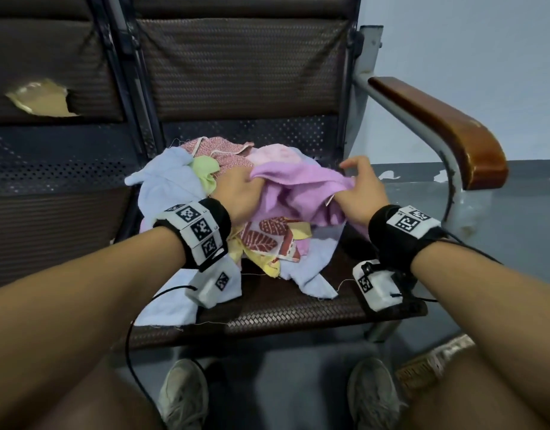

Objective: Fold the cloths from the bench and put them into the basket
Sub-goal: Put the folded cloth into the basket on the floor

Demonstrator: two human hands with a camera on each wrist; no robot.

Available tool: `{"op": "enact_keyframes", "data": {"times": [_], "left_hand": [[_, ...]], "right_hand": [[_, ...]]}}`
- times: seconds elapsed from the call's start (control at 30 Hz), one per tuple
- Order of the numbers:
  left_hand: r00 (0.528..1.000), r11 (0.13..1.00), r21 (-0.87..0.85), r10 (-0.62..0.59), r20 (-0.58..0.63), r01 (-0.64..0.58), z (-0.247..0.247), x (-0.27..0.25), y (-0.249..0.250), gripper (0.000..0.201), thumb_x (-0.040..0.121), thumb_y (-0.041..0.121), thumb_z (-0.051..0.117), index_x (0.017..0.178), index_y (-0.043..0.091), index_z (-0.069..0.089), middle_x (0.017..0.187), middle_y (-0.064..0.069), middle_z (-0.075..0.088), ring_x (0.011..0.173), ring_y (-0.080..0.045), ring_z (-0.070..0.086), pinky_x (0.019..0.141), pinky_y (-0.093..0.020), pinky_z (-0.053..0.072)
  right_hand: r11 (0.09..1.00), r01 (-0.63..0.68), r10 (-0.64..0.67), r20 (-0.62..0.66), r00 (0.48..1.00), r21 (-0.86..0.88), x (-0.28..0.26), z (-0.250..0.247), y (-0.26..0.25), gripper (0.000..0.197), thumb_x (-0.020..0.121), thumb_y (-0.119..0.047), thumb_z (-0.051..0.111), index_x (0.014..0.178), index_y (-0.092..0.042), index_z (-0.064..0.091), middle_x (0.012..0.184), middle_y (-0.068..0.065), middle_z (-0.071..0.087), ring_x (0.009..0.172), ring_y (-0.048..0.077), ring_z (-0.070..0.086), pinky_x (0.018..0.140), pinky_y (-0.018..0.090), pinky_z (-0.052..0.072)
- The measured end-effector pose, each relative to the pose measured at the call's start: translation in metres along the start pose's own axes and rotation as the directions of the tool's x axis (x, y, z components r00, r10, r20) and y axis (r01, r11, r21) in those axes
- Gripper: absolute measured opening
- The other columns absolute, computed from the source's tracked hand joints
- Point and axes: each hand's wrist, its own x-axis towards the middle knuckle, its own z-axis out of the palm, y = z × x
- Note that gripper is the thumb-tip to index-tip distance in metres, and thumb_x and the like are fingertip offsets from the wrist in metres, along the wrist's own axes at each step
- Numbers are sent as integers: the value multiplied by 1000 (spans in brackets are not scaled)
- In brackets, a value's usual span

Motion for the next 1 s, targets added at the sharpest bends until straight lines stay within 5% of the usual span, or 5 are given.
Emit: {"op": "enact_keyframes", "data": {"times": [0.33,0.5,0.7,0.83,1.0], "left_hand": [[993,703,-710,51,110,42,16,-14,57,25,94,-3,48,89,5,70,84,6,74,79,2,68,72,-8,49],[981,930,-362,8,195,64,15,-1,33,24,99,18,50,107,12,72,123,-3,69,122,-18,58,113,-33,38],[967,880,-411,-172,186,236,6,-1,23,30,99,34,51,95,10,69,96,-6,69,90,-22,61,83,-36,47],[976,896,-393,-156,155,206,9,-3,30,35,99,39,51,83,14,71,84,0,70,80,-13,63,77,-29,47],[991,993,-11,-117,63,118,-5,7,8,27,95,19,50,91,8,74,88,-9,72,85,-28,65,80,-33,53]], "right_hand": [[993,71,-111,514,850,96,-29,-4,-20,57,71,-31,89,117,-30,56,96,-16,74,87,-5,69,70,7,51],[998,45,-52,261,964,35,-22,-3,-17,13,99,-11,55,93,-13,67,78,9,74,70,20,69,72,36,57],[978,100,-25,367,930,-186,-23,-1,-22,42,73,-56,80,98,-25,66,88,-4,73,77,16,71,71,36,60],[822,300,-87,413,907,-485,-28,17,-21,22,90,-32,64,93,-11,72,92,9,73,86,29,66,78,35,53],[1000,5,-5,118,993,-2,-10,12,-24,26,94,-9,48,76,1,64,78,15,63,74,22,54,71,37,44]]}}
